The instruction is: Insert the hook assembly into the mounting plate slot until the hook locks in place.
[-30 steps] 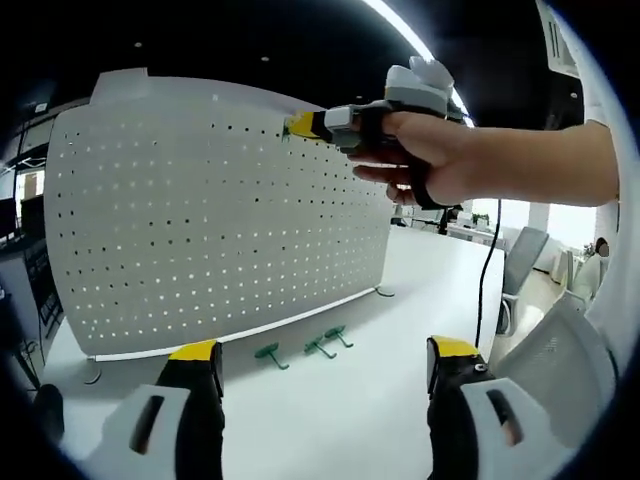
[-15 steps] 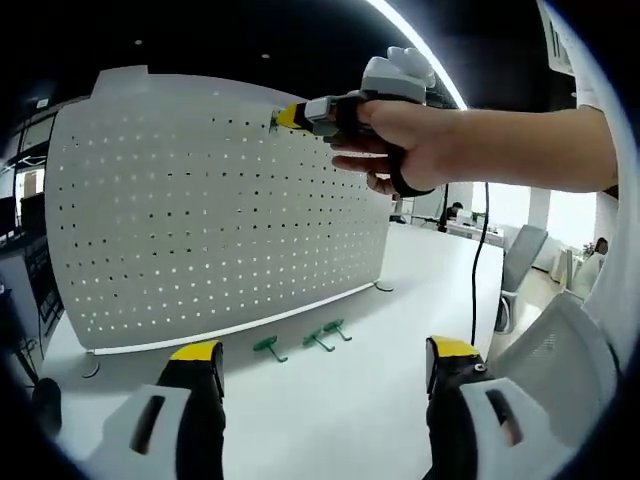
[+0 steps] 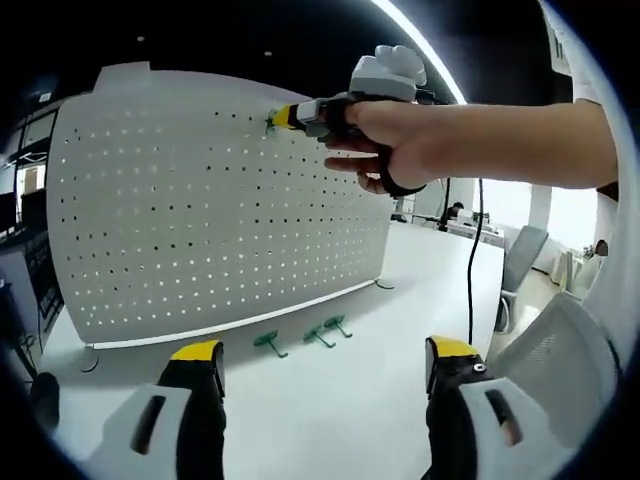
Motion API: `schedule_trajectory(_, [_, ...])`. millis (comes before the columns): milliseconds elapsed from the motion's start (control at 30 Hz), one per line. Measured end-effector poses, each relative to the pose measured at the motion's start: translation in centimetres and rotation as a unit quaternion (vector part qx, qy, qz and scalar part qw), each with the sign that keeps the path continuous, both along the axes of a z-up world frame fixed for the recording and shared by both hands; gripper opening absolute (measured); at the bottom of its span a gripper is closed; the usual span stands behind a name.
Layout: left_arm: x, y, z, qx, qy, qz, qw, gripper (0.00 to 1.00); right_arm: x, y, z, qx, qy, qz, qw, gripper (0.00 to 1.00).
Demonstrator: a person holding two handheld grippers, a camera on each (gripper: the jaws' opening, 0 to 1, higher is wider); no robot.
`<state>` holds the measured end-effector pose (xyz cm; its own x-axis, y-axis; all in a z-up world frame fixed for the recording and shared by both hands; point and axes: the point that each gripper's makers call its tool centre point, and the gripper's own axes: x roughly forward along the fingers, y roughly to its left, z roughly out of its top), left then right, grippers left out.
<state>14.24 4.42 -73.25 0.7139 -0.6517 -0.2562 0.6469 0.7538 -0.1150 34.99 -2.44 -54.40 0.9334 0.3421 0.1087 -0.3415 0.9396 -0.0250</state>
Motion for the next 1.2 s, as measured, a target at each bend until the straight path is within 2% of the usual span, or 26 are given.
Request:
schedule_trajectory(300, [0.1, 0.0, -0.4, 0.002, 0.004, -0.001, 1.0, 0.84, 0.5, 0.0, 0.2, -0.001, -0.001, 0.0, 1.0, 0.01])
schedule_trajectory(467, [0.3, 0.6, -0.3, -0.009, 0.008, 0.01, 0.9999, 0.84, 0.7, 0.1, 0.1, 0.009, 0.002, -0.001, 1.0, 0.01])
schedule_trajectory(567, [0.3, 0.7, -0.3, -0.007, 0.01, 0.012, 0.9999, 0.82, 1.0, 0.4, -0.5, 0.006, 0.014, -0.002, 0.9999, 0.01])
schedule_trajectory(700, [0.3, 0.7, -0.1, -0.011, 0.01, 0.012, 0.9998, 0.81, 1.0, 0.4, -0.2, 0.008, 0.008, -0.007, 0.9999, 0.01])
schedule_trajectory(867, [0.3, 0.7, -0.1, -0.013, 0.01, 0.012, 0.9998, 0.81, 1.2, 0.3, -0.3, 0.027, 0.018, -0.019, 0.9993, 0.01])
schedule_trajectory(933, [0.2, 0.5, 0.4, -0.027, 0.004, 0.01, 0.9996, 0.8, 1.2, 0.3, -0.3, 0.03, 0.018, -0.024, 0.9991, 0.01])
schedule_trajectory(1033, [0.2, 0.5, 0.2, -0.022, 0.007, 0.01, 0.9997, 0.79, 1.3, 0.4, -0.3, 0.034, 0.022, -0.038, 0.9985, 0.01])
schedule_trajectory(1200, [0.2, 0.5, 0.2, -0.024, 0.008, 0.01, 0.9996, 0.79, 1.3, 0.3, -0.5, 0.042, 0.013, -0.067, 0.9968, 0.01])
